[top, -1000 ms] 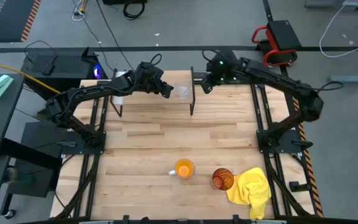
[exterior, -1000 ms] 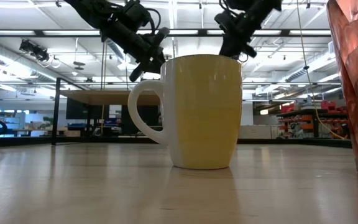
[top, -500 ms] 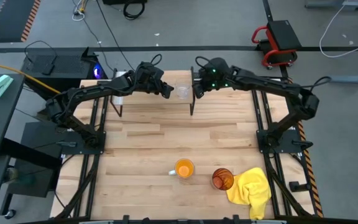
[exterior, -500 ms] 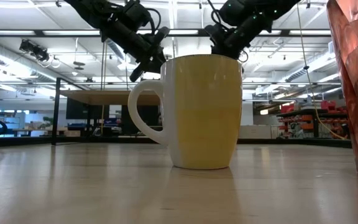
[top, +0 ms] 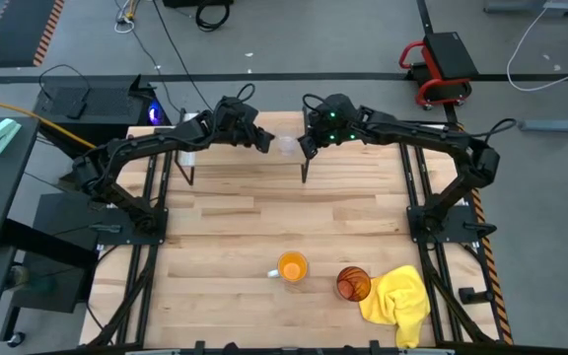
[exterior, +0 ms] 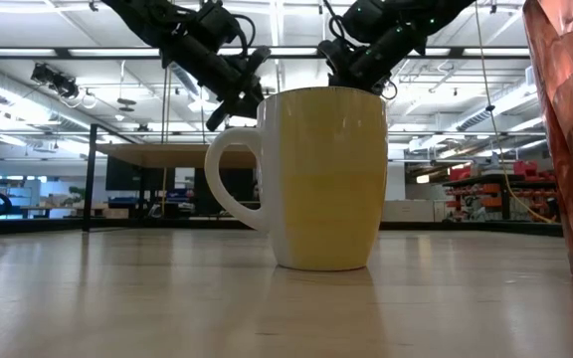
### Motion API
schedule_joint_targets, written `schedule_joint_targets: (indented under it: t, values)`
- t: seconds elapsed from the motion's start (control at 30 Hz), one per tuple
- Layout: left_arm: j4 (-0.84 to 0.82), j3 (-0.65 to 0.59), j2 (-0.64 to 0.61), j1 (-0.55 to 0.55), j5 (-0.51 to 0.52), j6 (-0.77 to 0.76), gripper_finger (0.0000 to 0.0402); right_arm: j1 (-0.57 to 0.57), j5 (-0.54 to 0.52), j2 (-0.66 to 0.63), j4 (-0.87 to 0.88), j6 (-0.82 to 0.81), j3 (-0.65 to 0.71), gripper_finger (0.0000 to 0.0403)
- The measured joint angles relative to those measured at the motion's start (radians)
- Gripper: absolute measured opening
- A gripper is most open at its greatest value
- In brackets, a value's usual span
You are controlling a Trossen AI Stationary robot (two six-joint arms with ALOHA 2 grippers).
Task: Stack small to large cups/mugs on shelf
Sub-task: Put the transparent mug on the shelf
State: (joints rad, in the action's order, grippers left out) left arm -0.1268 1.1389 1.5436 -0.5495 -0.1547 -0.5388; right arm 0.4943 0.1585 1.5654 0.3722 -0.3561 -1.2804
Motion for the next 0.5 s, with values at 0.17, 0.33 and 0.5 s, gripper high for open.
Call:
schedule_joint_targets:
  t: [0.17,0.33,0.5]
  values:
    - [0.002,0.0,0.0,0.0,0.018,0.0,0.0043,0.001,0.008,0.02,-0.012,-0.003,0.0,0.0]
    - [0.015,0.0,0.0,-0.013,0.03,-0.003,0.0039,0.001,0.008,0.026,-0.029,-0.001,0.0,0.0]
    - [0.014,0.0,0.0,-0.022,0.028,-0.018,0.0045,0.009,0.008,0.024,-0.047,-0.001,0.0,0.0]
